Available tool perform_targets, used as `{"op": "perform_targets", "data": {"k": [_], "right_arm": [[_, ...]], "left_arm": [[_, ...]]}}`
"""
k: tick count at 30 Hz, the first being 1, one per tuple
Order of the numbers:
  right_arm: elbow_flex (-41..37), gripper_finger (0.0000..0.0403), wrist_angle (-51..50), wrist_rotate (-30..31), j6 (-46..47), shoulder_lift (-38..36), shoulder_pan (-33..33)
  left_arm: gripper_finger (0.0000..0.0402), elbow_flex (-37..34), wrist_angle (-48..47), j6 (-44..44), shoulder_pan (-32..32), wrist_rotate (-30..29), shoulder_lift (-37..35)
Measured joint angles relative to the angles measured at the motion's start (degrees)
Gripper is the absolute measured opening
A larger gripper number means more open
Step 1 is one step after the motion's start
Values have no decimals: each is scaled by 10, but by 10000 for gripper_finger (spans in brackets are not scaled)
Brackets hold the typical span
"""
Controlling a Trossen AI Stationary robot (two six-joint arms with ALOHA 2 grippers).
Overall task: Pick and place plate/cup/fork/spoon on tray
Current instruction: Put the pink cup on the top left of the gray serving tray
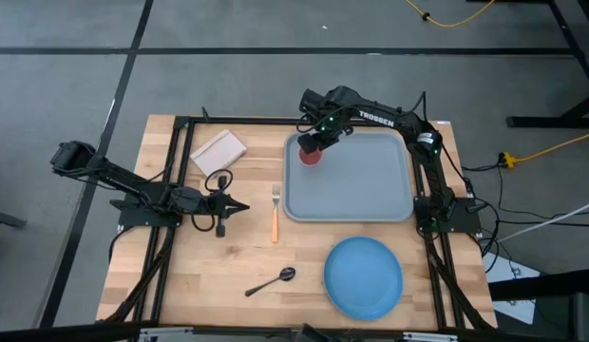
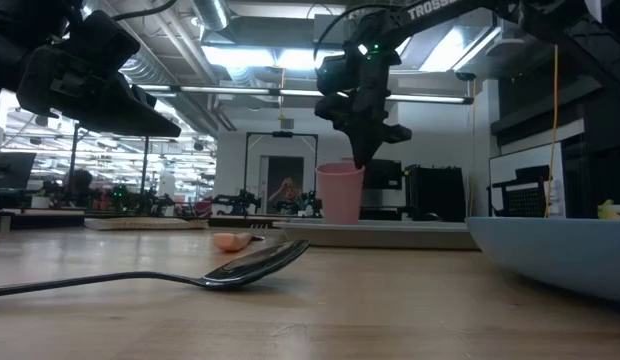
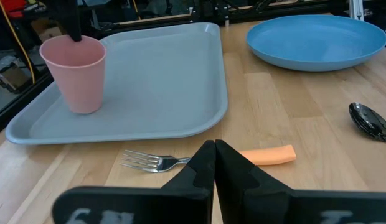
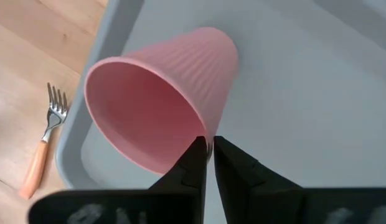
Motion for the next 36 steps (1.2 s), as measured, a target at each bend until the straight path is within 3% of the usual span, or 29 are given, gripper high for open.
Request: {"op": "perform_targets", "data": {"k": [36], "right_arm": [[0,38,23,4,-45,0,-30]], "left_arm": [[0,0,0,0,0,0,0]]}}
